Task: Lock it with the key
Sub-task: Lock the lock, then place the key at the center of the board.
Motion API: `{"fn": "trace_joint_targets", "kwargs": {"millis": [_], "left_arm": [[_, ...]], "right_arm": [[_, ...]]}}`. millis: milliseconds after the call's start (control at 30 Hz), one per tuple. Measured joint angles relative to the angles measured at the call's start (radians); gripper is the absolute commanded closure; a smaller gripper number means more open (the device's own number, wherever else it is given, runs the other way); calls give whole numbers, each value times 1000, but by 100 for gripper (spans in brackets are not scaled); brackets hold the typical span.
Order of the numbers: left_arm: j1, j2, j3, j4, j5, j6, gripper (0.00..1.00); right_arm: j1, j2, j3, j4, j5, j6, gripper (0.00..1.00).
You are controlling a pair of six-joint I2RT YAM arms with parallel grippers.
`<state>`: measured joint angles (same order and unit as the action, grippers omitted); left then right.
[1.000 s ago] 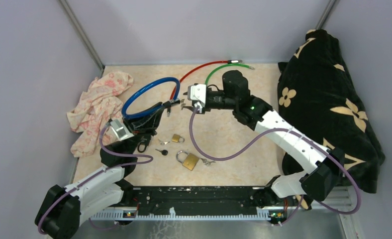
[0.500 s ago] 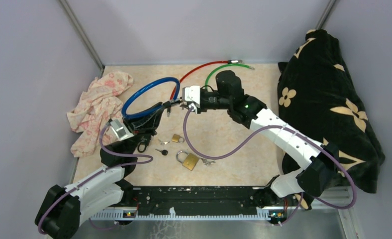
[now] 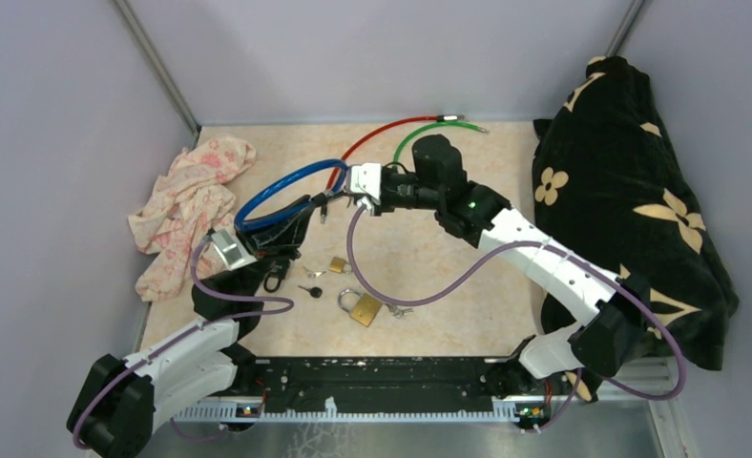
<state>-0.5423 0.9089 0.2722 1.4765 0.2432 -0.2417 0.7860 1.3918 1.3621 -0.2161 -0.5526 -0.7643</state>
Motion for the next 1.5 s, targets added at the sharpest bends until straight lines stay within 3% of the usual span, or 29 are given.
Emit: {"fn": "trace_joint_targets", "kwargs": {"millis": [300, 600, 867, 1000, 1200, 1500], "left_arm": [[0, 0, -6, -23, -4, 6, 100], [-10, 21, -23, -134, 31, 7, 100], [-4, 2, -23, -29, 0, 12, 100], [-4, 2, -23, -25, -4, 14, 100], [-4, 2, -23, -25, -8, 15, 100], [-4, 2, -23, -25, -8, 15, 100]], "right_arm": [[12, -44, -115, 101, 88, -30, 100], [-69, -136, -344, 220, 101, 18, 100], [-188, -184, -448, 155, 283, 55, 100], [-188, -148, -402, 50, 298, 186, 100], [-188, 92, -223, -216, 311, 482, 100], [-188, 156, -355, -459, 365, 836, 100]]}}
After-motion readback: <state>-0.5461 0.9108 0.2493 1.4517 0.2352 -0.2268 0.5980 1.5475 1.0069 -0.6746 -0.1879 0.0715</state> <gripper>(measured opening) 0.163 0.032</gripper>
